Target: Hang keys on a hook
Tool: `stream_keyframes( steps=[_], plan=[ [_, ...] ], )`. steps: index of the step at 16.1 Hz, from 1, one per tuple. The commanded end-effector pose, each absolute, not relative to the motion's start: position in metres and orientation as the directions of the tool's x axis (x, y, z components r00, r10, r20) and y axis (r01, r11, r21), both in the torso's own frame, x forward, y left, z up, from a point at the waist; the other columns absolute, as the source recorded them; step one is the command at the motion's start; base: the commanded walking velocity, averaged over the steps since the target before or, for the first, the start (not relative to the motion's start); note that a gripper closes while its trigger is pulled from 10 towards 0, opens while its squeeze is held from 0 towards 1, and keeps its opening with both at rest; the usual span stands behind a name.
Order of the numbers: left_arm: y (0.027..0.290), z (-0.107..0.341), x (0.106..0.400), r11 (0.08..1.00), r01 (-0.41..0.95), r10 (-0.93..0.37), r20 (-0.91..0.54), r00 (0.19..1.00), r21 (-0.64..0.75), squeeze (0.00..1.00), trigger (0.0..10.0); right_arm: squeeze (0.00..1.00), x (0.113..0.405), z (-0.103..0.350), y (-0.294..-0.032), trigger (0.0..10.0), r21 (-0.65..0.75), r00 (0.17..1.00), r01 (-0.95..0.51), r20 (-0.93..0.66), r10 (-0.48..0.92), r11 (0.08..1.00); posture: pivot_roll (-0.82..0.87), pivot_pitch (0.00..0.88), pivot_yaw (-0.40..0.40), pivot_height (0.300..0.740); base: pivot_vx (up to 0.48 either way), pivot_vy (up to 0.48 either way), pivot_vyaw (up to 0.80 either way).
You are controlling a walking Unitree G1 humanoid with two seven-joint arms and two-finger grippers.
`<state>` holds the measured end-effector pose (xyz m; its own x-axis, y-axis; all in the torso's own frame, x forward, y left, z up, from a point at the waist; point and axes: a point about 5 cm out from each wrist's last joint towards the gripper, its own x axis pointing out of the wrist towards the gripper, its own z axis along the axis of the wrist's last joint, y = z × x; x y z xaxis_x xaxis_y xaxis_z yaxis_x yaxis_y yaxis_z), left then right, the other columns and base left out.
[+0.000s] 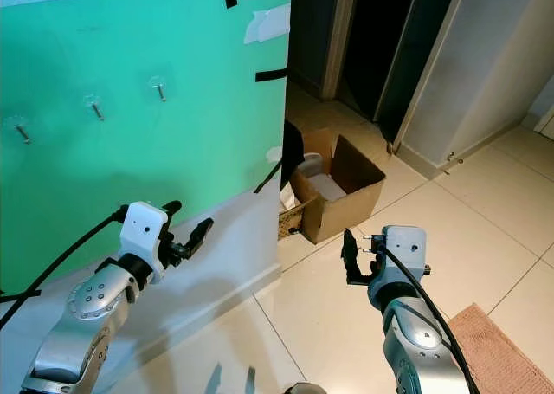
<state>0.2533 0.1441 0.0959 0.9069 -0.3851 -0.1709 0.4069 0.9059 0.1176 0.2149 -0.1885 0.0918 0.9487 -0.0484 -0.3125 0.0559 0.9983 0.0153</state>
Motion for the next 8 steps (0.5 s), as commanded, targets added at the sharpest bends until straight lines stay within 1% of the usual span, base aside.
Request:
stream_keyframes(
  steps=[1, 5, 6, 7, 8],
  plan=[
    [0.1844, 0.109, 0.2804, 0.975, 0.126, -0.075, -0.261, 0.962, 0.185, 0.0, 10.0, 0.0, 0.2213, 0.093, -0.1934, 10.0, 0.008, 0.945, 0.119, -0.307, -0.111, 0.993, -0.21, 0.0, 0.061, 0.74, 0.0, 0.0, 0.0],
    [0.1848, 0.1083, 0.2801, 0.972, 0.127, -0.072, -0.261, 0.963, 0.2, 0.0, 10.0, 0.0, 0.2214, 0.0923, -0.1931, 10.0, 0.008, 0.945, 0.117, -0.308, -0.109, 0.993, -0.21, 0.0, 0.061, 0.74, 0.0, 0.0, 0.0],
    [0.1833, 0.105, 0.2772, 0.959, 0.148, -0.083, -0.262, 0.961, 0.242, 0.0, 10.0, 1.0, 0.222, 0.0943, -0.1894, 10.0, 0.086, 0.954, 0.074, -0.296, -0.045, 0.994, -0.19, 0.0, 0.046, 0.74, 0.0, 0.0, 0.0],
    [0.1827, 0.1039, 0.2758, 0.954, 0.158, -0.089, -0.263, 0.961, 0.254, 0.0, 10.0, 1.0, 0.2217, 0.0956, -0.1875, 10.0, 0.104, 0.956, 0.039, -0.293, -0.007, 0.994, -0.19, 0.0, 0.046, 0.74, 0.0, 0.0, 0.0],
    [0.1831, 0.1041, 0.2755, 0.954, 0.158, -0.089, -0.263, 0.961, 0.255, 0.0, 10.0, 1.0, 0.2212, 0.0944, -0.1875, 10.0, 0.079, 0.952, 0.03, -0.306, -0.004, 0.996, -0.19, 0.0, 0.043, 0.74, 0.0, 0.0, 0.0]
  ],
)
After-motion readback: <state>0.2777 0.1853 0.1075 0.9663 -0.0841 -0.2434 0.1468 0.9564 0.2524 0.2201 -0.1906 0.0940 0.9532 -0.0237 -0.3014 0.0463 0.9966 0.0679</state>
